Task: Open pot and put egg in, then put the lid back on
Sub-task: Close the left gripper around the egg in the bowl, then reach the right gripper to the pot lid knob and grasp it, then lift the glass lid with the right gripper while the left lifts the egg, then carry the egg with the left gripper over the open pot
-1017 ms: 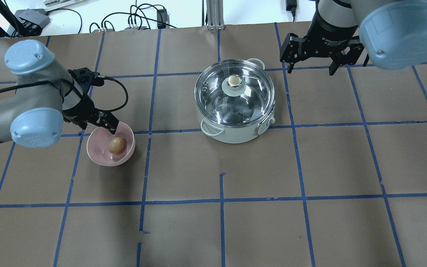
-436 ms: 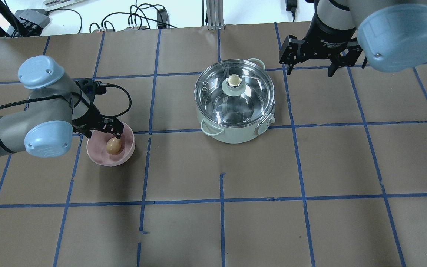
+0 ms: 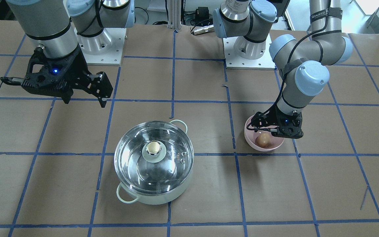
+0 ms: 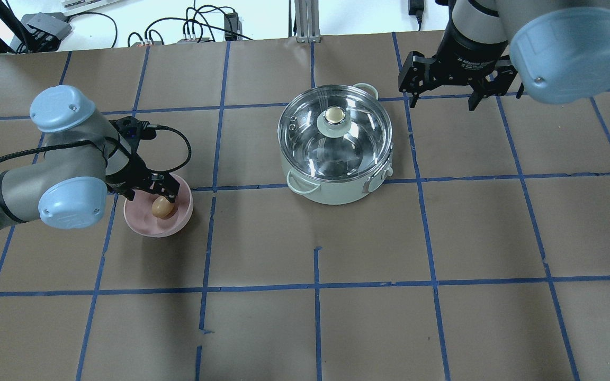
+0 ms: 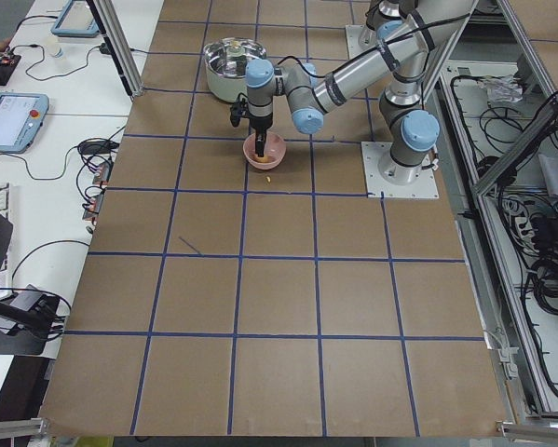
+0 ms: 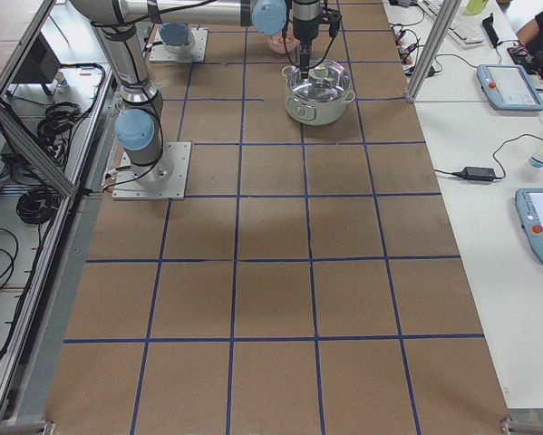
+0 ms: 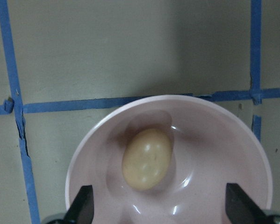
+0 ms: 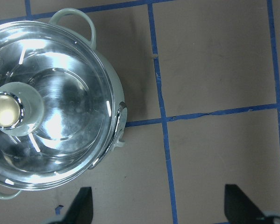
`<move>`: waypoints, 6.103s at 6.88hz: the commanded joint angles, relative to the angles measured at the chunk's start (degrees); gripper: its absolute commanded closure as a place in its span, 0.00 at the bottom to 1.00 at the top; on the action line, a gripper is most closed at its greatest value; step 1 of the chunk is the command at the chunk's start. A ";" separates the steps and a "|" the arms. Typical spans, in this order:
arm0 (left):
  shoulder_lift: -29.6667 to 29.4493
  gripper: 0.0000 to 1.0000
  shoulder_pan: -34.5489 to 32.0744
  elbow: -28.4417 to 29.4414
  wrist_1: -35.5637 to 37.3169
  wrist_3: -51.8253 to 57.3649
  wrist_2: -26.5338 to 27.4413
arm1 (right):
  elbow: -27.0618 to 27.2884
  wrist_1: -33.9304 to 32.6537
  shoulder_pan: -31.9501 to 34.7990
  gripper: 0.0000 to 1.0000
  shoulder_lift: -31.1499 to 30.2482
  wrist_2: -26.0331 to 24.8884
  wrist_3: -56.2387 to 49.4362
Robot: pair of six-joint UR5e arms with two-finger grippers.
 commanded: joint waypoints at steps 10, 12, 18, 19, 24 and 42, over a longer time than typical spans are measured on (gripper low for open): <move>-1.73 0.05 -0.27 -2.55 4.80 11.67 -0.92 | 0.31 -0.09 -0.02 0.00 -0.05 0.09 0.05; -2.79 0.05 -0.27 -2.63 5.68 11.58 -0.92 | 0.49 0.08 -0.54 0.00 0.04 1.66 -0.13; -4.29 0.10 -0.18 -3.07 7.27 11.40 -1.27 | -9.40 -9.49 9.71 0.02 12.12 1.85 8.09; -4.55 0.10 -0.26 -2.99 7.27 11.40 -1.27 | -9.97 -13.76 10.69 0.02 15.39 2.02 8.92; -5.43 0.34 -0.18 -2.81 7.88 11.14 -1.54 | -2.68 -24.00 13.25 0.06 18.58 2.02 9.54; -3.75 0.77 -20.53 23.72 -14.01 -27.41 -1.72 | -3.47 2.54 -0.55 0.85 1.18 2.02 -3.90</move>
